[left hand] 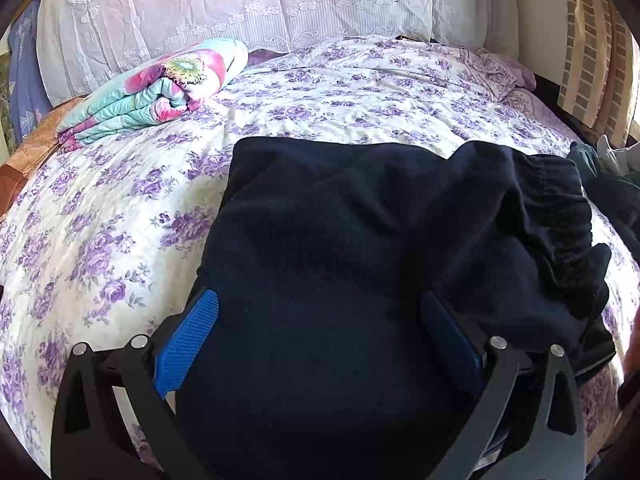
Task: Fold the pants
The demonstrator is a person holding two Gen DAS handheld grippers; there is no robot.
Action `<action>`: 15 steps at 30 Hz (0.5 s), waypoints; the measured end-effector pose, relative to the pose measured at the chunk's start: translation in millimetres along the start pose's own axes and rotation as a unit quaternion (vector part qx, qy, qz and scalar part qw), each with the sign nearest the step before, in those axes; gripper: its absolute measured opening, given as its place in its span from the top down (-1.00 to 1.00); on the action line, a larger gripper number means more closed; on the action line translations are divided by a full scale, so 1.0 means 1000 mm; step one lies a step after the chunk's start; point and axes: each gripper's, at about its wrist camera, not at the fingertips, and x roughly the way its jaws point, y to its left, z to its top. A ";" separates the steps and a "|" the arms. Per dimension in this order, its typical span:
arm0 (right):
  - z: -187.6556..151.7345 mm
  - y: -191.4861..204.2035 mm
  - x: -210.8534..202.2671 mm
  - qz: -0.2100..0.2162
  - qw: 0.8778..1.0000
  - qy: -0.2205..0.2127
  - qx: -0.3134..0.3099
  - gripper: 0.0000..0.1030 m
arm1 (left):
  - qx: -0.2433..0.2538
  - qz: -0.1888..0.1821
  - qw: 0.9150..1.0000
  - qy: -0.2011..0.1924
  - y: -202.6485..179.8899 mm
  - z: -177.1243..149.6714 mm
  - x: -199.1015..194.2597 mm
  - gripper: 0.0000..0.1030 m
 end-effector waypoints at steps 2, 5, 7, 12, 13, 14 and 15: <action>0.012 0.012 0.003 0.008 1.000 -0.001 -0.017 -0.93 | 0.001 0.003 1.000 -0.008 0.001 0.002 -0.003 -0.92; 0.019 0.029 0.013 0.012 0.999 0.006 -0.045 -0.93 | 0.006 0.021 0.999 -0.031 0.008 0.014 -0.011 -0.92; 0.015 0.037 0.022 0.009 0.998 0.015 -0.062 -0.93 | 0.001 0.030 0.999 -0.036 0.017 0.027 -0.009 -0.92; -0.019 0.024 0.074 -0.015 0.990 0.128 -0.061 -0.93 | -0.013 0.006 0.999 0.032 0.036 0.036 0.034 -0.92; -0.021 0.019 0.073 -0.003 0.991 0.125 -0.047 -0.93 | -0.022 -0.005 0.999 0.040 0.038 0.032 0.041 -0.92; -0.020 0.016 0.072 0.004 0.991 0.126 -0.039 -0.93 | -0.029 -0.012 0.999 0.038 0.041 0.031 0.041 -0.92; -0.020 0.016 0.072 0.003 0.991 0.128 -0.042 -0.93 | -0.038 -0.021 0.998 0.038 0.044 0.032 0.040 -0.92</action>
